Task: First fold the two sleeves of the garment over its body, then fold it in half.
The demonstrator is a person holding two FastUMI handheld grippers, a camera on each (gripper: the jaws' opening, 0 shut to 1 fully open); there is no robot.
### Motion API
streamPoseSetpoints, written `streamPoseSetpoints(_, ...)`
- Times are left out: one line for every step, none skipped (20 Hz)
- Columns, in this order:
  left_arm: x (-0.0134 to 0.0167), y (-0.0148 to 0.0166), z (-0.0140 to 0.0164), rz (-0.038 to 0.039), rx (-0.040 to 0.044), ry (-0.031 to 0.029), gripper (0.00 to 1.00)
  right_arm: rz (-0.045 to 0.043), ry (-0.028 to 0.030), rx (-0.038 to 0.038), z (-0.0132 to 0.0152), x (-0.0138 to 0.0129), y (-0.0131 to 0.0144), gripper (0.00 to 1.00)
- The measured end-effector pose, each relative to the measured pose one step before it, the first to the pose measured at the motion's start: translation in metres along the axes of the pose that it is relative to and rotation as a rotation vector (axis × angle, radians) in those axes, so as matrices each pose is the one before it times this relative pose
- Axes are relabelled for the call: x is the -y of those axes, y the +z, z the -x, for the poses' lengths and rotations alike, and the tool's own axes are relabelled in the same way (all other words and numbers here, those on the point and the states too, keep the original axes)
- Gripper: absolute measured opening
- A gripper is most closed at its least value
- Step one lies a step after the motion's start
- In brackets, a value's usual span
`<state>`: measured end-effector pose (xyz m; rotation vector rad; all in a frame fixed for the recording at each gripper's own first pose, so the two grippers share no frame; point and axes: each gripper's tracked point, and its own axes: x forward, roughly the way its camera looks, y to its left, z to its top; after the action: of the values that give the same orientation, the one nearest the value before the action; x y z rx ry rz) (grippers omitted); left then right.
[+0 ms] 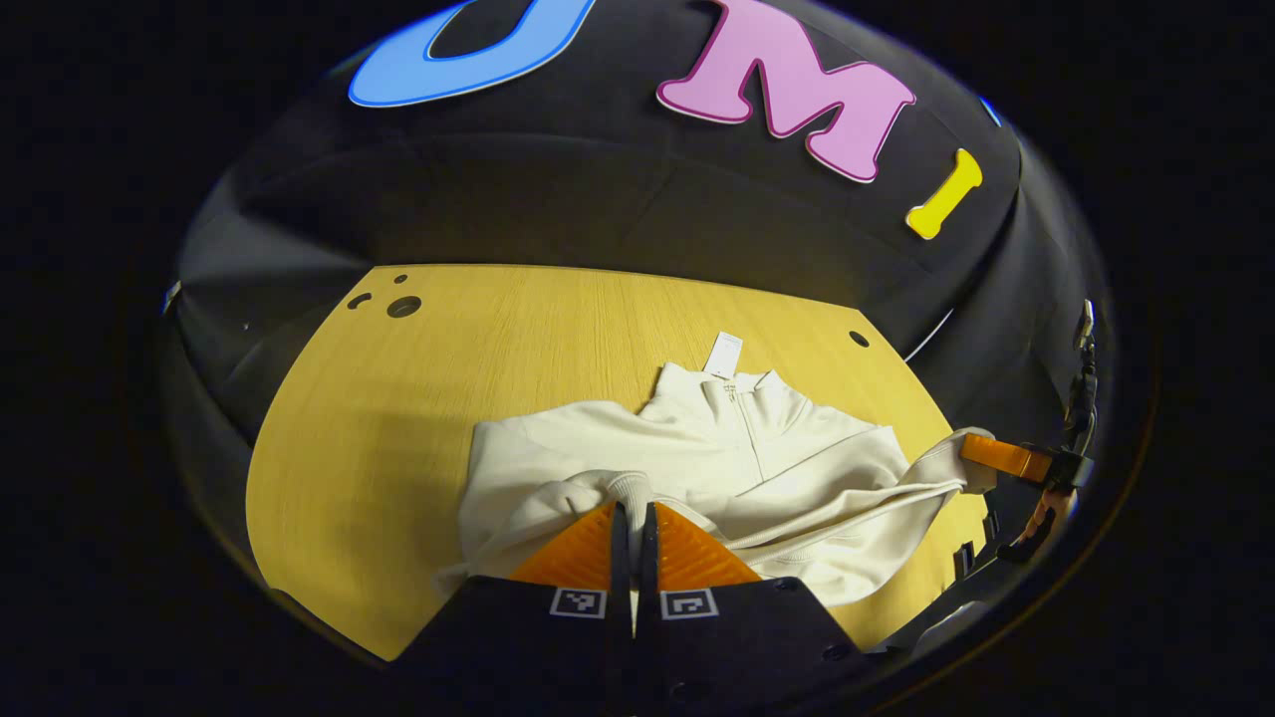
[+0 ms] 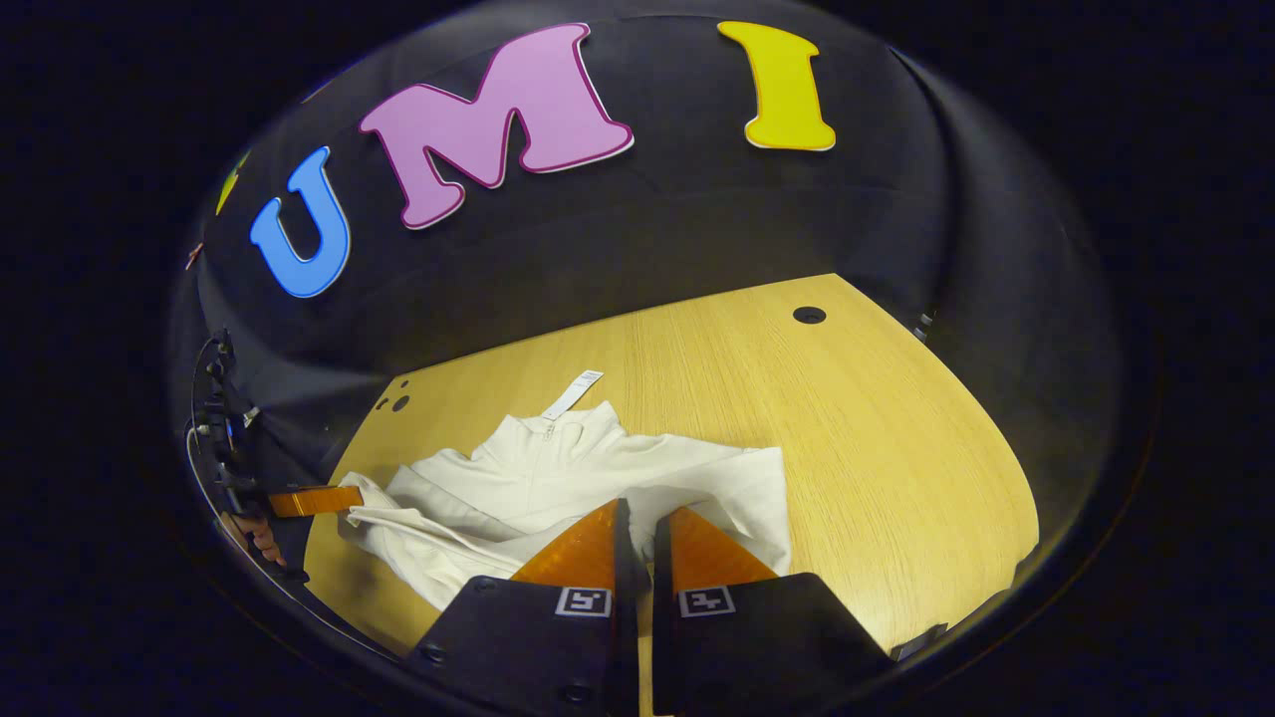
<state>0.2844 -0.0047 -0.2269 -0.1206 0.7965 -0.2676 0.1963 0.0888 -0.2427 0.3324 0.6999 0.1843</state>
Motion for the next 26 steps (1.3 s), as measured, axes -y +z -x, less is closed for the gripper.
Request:
streamPoseSetpoints(-0.0008,-0.00126,-0.00964,0.00068,-0.00816,0.00253,0.06,0.00191,-0.00763,-0.00829,-0.00739,0.00144,-0.00173,0.1)
streamPoseSetpoints(-0.00082,0.00035,-0.00736,0.00089,-0.00828,0.00334,0.06,0.00336,-0.00836,-0.00742,-0.00845,0.00152,-0.00143,0.1)
streamPoseSetpoints(-0.00125,-0.00144,-0.00813,0.00062,-0.0086,0.00517,0.06,0.0041,-0.00868,-0.00954,-0.00782,0.00185,-0.0021,0.1)
streamPoseSetpoints(-0.00152,-0.00116,-0.00827,0.0017,-0.00756,0.00562,0.06,0.00332,-0.00316,-0.01018,-0.00727,0.0007,-0.00318,0.1)
streamPoseSetpoints(-0.00219,-0.00281,-0.00595,0.00093,-0.00942,0.00807,0.06,0.00306,-0.00654,-0.01063,-0.00765,0.00159,-0.00223,0.1)
streamPoseSetpoints(-0.00172,-0.00293,-0.00658,-0.00164,-0.01056,0.00757,0.05,0.00228,-0.00402,-0.01529,-0.00606,0.00045,-0.00464,0.1)
streamPoseSetpoints(-0.00242,-0.00363,-0.00724,-0.0018,-0.01331,0.00929,0.06,0.0033,-0.00857,-0.01991,-0.00789,0.00128,-0.00529,0.1)
streamPoseSetpoints(-0.00176,-0.004,-0.00671,-0.00257,-0.01295,0.0074,0.06,0.00366,-0.01022,-0.02263,-0.00853,0.00226,-0.00641,0.1)
streamPoseSetpoints(0.00078,-0.00446,-0.00047,-0.00176,-0.00877,0.00653,0.05,0.00022,-0.00876,-0.02284,-0.00732,0.00138,-0.00611,0.1)
streamPoseSetpoints(-0.00035,-0.00196,-0.00275,0.00073,-0.00574,0.00673,0.06,-0.00409,-0.00659,-0.02068,-0.00607,0.00056,-0.00618,0.1)
streamPoseSetpoints(-0.00222,-0.00196,-0.00629,0.00452,-0.00264,0.00605,0.05,-0.00682,-0.0029,-0.01794,-0.00512,-0.00046,-0.00522,0.1)
streamPoseSetpoints(-0.00084,-0.00099,-0.00385,0.00988,-0.00384,0.00309,0.06,-0.0081,0.00124,-0.01378,-0.00312,-0.0002,-0.00445,0.1)
streamPoseSetpoints(-0.00001,-0.00092,-0.00401,0.01805,-0.00111,0.00023,0.06,-0.00751,-0.00074,-0.01127,-0.00323,0.00037,-0.00379,0.11)
streamPoseSetpoints(-0.00008,-0.00052,-0.00259,0.02133,-0.00074,-0.00309,0.06,-0.00721,-0.00495,-0.00685,-0.00254,0.00149,-0.00226,0.13)
streamPoseSetpoints(-0.00123,-0.00208,-0.00148,0.02168,-0.00169,-0.00341,0.06,-0.00536,-0.0007,-0.00866,-0.00246,0.00031,-0.00209,0.15)
streamPoseSetpoints(0.00016,-0.00223,-0.00075,0.0219,-0.00469,-0.0053,0.1,-0.00294,0.00137,-0.00651,-0.00157,-0.00057,-0.00159,0.16)
streamPoseSetpoints(0.0002,-0.00146,-0.00024,0.01926,-0.00179,-0.00878,0.12,-0.00107,-0.00024,-0.00238,-0.00048,-0.00034,0.00023,0.1)
streamPoseSetpoints(-0.00088,0.00098,0.00044,0.01018,0.00587,-0.00138,0.17,0.00017,-0.00051,0.00022,-0.00068,0.00036,0.00001,0.19)
streamPoseSetpoints(-0.00142,-0.00003,0.00015,0.00471,0.00544,-0.00115,0.17,-0.00297,0.00064,0.0016,0.00019,0.00035,0.00066,0.14)
streamPoseSetpoints(0.00026,0.00237,0.00007,-0.00112,0.00651,-0.00205,0.2,-0.00391,0.00867,-0.0007,0.00104,-0.00172,0.00025,0.26)
streamPoseSetpoints(0.0,0.00164,0.00093,-0.00444,0.01133,-0.00137,0.23,-0.00477,0.01153,-0.00058,0.00069,-0.00152,0.00073,0.34)
streamPoseSetpoints(0.0005,0.00279,0.00072,-0.00329,0.00929,-0.00229,0.3,-0.00729,0.01855,0.00255,0.00165,-0.00456,0.00143,0.4)
streamPoseSetpoints(-0.00108,0.00208,0.00233,-0.00639,0.00579,0.00771,0.42,-0.00345,0.00667,0.01097,0.00172,-0.00199,0.00311,0.55)
streamPoseSetpoints(-0.00237,0.00188,0.00122,-0.01325,0.00507,0.01508,0.53,-0.00277,0.00379,0.0201,0.0021,-0.00077,0.00515,0.58)
streamPoseSetpoints(-0.00315,0.0014,0.00047,-0.01496,0.00316,0.01663,0.59,-0.00645,-0.00002,0.01755,0.00304,0.00004,0.00533,0.66)
streamPoseSetpoints(-0.00089,0.00204,0.00146,-0.01028,0.0046,0.00581,0.7,-0.01063,0.0,0.01212,0.00225,-0.00011,0.003,0.59)
